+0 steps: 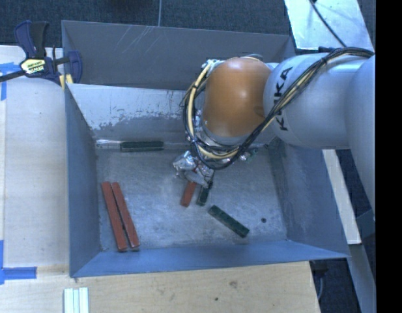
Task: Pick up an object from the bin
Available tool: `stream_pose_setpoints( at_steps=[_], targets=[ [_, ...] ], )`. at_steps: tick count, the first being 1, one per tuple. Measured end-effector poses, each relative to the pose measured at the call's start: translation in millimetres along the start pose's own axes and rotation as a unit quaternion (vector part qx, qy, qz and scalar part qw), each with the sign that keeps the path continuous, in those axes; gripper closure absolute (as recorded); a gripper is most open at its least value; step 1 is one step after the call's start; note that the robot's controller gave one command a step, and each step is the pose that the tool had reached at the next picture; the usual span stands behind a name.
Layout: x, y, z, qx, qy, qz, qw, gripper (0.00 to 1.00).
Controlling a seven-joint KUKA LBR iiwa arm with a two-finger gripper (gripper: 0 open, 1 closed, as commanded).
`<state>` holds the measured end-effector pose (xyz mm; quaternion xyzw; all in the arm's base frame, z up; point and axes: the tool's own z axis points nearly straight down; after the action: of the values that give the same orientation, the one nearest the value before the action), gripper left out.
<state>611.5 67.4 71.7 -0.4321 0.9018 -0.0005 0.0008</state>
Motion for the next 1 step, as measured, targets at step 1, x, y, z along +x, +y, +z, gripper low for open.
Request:
stream_pose_setpoints(
  at_steps=[1],
  targets=[
    [-1.1,0.4,-0.1,0.0,-0.0021,0.001,1.0,0.0]
  ],
)
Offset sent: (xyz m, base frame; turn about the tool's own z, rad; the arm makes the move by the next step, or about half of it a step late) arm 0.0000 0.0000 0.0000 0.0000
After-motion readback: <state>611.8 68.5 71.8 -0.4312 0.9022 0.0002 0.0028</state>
